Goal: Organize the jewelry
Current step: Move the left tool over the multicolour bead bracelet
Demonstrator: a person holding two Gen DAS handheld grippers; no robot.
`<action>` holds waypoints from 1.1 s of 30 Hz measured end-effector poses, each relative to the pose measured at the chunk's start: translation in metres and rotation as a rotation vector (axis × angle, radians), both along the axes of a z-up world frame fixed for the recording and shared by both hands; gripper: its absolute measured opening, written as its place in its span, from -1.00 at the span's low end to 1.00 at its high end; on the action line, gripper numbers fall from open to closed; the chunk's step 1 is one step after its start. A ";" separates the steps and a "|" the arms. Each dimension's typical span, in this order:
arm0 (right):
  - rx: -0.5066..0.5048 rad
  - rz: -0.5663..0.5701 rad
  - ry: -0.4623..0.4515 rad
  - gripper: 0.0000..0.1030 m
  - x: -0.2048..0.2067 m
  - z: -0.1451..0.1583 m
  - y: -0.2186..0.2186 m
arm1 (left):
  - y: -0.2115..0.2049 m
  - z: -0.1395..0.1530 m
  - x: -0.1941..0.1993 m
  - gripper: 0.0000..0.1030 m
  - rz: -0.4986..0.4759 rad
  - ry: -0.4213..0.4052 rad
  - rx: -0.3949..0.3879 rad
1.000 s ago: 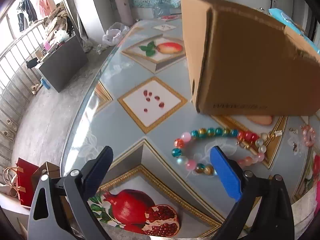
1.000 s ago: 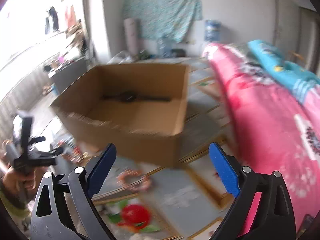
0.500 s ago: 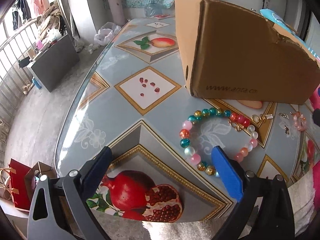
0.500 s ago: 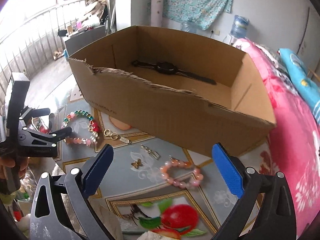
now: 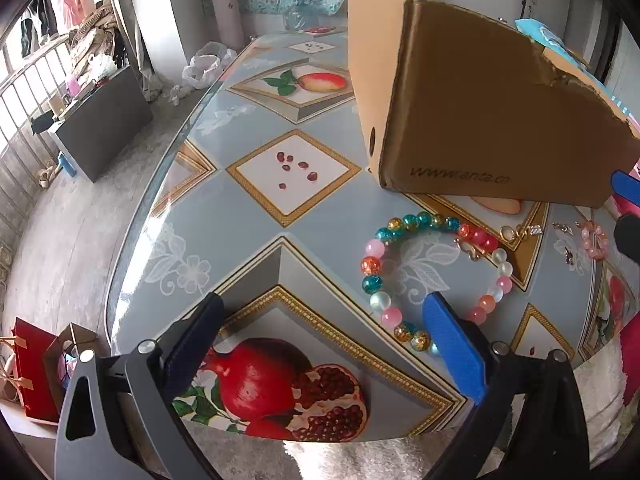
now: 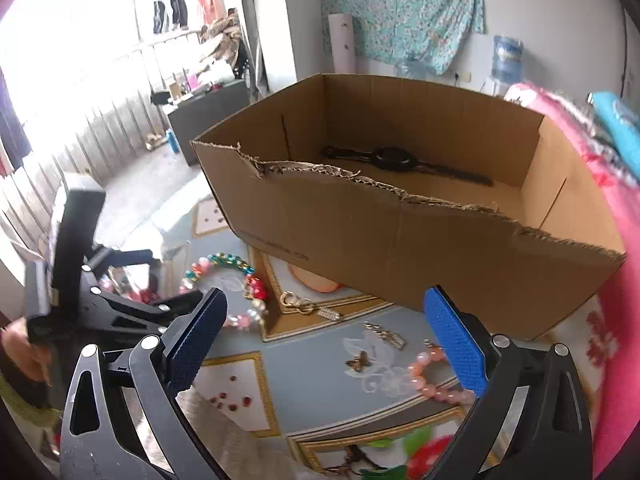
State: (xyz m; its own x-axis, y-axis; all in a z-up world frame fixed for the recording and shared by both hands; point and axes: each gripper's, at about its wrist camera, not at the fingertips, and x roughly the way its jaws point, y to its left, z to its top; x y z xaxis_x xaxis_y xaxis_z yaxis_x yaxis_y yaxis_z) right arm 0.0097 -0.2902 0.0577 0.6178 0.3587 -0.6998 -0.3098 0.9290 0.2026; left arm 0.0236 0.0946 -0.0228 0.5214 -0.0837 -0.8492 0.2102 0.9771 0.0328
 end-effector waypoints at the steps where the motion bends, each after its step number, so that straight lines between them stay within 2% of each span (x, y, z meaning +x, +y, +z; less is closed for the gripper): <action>1: 0.015 0.002 0.018 0.84 0.002 -0.001 0.000 | 0.001 -0.001 0.001 0.89 0.001 -0.001 -0.001; 8: 0.194 0.051 0.195 0.83 0.009 -0.017 0.000 | 0.005 -0.002 0.000 0.92 -0.009 -0.008 -0.012; 14: 0.277 0.106 0.224 0.80 0.008 -0.016 0.007 | 0.006 -0.002 0.000 0.92 -0.012 -0.016 -0.014; 18: 0.314 0.118 0.263 0.64 0.011 -0.020 0.012 | 0.006 -0.003 -0.002 0.92 -0.012 -0.028 -0.017; 20: 0.325 0.116 0.287 0.49 0.013 -0.025 0.014 | 0.006 -0.003 -0.003 0.92 -0.016 -0.034 -0.017; 26: 0.312 0.105 0.313 0.17 0.016 -0.029 0.017 | 0.007 0.002 0.000 0.91 -0.011 -0.066 0.017; 30: 0.319 0.115 0.322 -0.02 0.015 -0.030 0.020 | 0.012 0.016 -0.002 0.86 -0.012 -0.122 -0.043; 33: 0.316 0.122 0.339 -0.18 0.018 -0.032 0.025 | 0.009 0.020 -0.002 0.69 -0.041 -0.139 -0.065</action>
State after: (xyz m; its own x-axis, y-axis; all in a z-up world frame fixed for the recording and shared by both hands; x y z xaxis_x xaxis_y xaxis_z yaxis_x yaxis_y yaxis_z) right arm 0.0275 -0.2647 0.0257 0.3142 0.6417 -0.6996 -0.2803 0.7668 0.5775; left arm 0.0216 0.1036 -0.0024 0.6283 -0.1602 -0.7613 0.2483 0.9687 0.0010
